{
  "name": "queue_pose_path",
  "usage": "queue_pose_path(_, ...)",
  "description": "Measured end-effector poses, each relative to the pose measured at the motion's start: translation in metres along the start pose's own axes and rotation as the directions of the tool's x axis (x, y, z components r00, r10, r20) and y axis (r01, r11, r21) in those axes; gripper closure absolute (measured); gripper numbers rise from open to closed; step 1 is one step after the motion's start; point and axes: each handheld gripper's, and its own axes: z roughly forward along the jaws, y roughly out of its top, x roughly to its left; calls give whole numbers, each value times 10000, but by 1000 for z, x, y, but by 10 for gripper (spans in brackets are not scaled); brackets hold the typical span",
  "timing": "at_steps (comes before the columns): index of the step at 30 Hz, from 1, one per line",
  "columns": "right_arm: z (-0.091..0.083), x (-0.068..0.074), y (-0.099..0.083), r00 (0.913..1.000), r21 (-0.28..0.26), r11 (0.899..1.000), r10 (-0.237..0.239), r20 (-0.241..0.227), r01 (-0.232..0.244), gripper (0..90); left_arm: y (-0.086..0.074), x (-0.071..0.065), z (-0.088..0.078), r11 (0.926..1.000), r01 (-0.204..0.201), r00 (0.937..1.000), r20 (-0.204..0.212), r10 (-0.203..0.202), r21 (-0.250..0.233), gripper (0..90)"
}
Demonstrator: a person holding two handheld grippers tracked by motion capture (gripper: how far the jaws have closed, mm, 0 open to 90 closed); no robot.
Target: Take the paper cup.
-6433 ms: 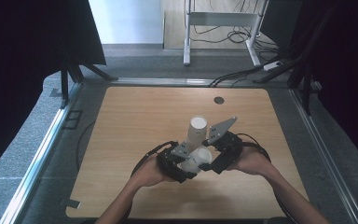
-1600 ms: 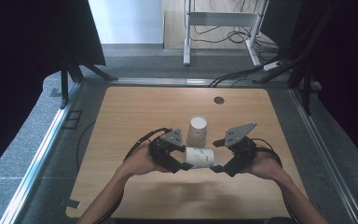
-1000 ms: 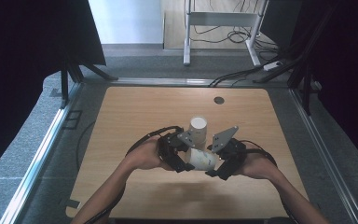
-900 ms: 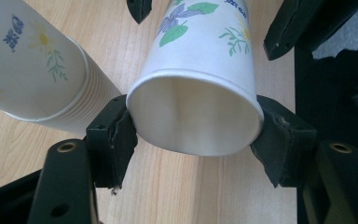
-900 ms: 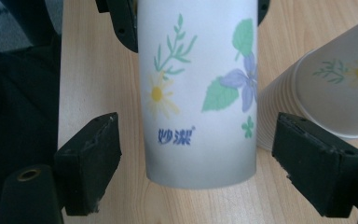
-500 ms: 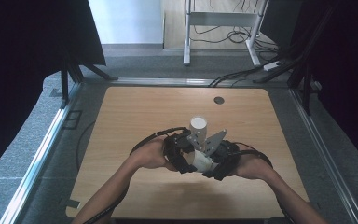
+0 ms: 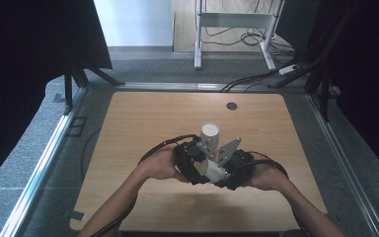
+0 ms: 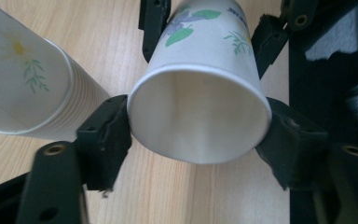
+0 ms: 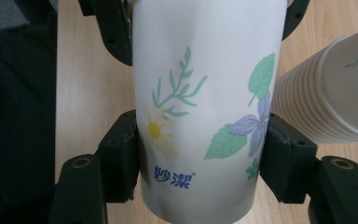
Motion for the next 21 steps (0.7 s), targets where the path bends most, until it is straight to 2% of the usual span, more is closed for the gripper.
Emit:
queue_pose_path(5, -7, -1, -2, 9997, -488, 9985, 238, 62, -234, 369, -4, 4, -10, 9974, 434, 9990, -56, -438, -576, 144)
queue_pose_path(10, -15, -2, -6, 9989, -997, 9941, 450, 119, -436, 369, -8, 6, -19, 9876, 971, 9952, -7, -979, -1230, 79)
queue_pose_path(12, -17, -2, -7, 9986, -1218, 9914, 510, 144, -489, 368, -10, 7, -22, 9786, 1283, 9916, 71, -1289, -1606, 48)
queue_pose_path(16, -23, -3, -11, 9973, -1661, 9837, 721, 165, -684, 368, -15, 9, -28, 9623, 1554, 9876, 146, -1561, -2233, 4)
queue_pose_path(18, -25, -3, -14, 9963, -1932, 9780, 837, 194, -784, 368, -17, 9, -30, 9501, 1770, 9838, 168, -1787, -2570, 0)
queue_pose_path(20, -27, -4, -16, 9955, -2169, 9726, 910, 250, -835, 368, -19, 9, -31, 9348, 1961, 9798, 208, -1989, -2962, 0)
queue_pose_path(21, -28, -4, -18, 9949, -2314, 9688, 977, 251, -893, 368, -21, 9, -32, 9303, 1979, 9792, 185, -2022, -3087, 0)
